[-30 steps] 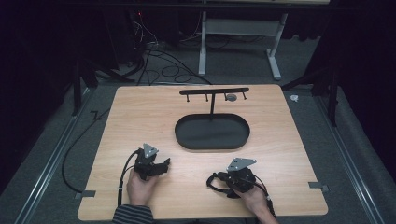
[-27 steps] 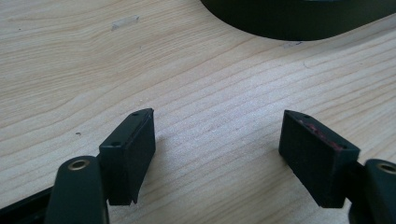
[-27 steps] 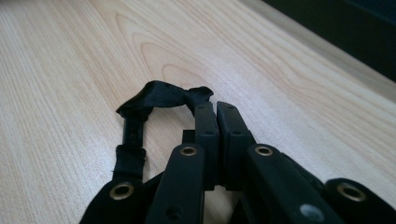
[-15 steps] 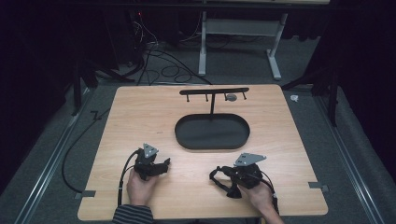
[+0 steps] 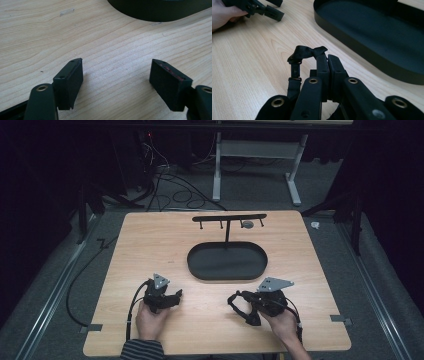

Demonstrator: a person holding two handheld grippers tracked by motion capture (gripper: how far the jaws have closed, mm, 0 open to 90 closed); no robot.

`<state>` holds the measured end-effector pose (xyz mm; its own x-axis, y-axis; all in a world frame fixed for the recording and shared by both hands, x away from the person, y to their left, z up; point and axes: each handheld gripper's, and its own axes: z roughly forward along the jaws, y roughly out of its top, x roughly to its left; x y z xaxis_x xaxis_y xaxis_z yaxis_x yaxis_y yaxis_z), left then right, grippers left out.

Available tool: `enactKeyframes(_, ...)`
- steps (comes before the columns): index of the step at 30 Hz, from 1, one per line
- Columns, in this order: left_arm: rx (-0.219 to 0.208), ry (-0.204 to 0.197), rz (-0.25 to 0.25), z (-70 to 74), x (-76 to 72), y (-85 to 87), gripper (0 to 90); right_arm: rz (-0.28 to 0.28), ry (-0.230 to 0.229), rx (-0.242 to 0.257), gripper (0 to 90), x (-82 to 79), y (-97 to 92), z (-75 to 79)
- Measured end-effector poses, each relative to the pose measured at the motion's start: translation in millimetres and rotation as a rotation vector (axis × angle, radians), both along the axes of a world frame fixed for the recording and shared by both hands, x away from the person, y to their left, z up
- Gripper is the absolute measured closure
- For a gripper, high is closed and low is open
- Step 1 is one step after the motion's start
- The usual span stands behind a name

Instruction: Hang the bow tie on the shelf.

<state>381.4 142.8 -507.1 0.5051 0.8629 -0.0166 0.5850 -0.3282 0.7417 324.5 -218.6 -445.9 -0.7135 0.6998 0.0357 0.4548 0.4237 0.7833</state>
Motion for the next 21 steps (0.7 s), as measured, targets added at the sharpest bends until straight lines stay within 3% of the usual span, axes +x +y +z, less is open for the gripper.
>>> enactKeyframes(14,0.0,0.0,0.0,0.0,0.0,0.0,27.5,-0.036,-0.058,0.03,89.9,11.8,-13.8,33.7)
enactKeyframes(21,0.001,0.0,0.0,0.1,0.0,0.0,27.6,-0.04,-0.075,0.031,89.9,16.5,-16.1,41.2)
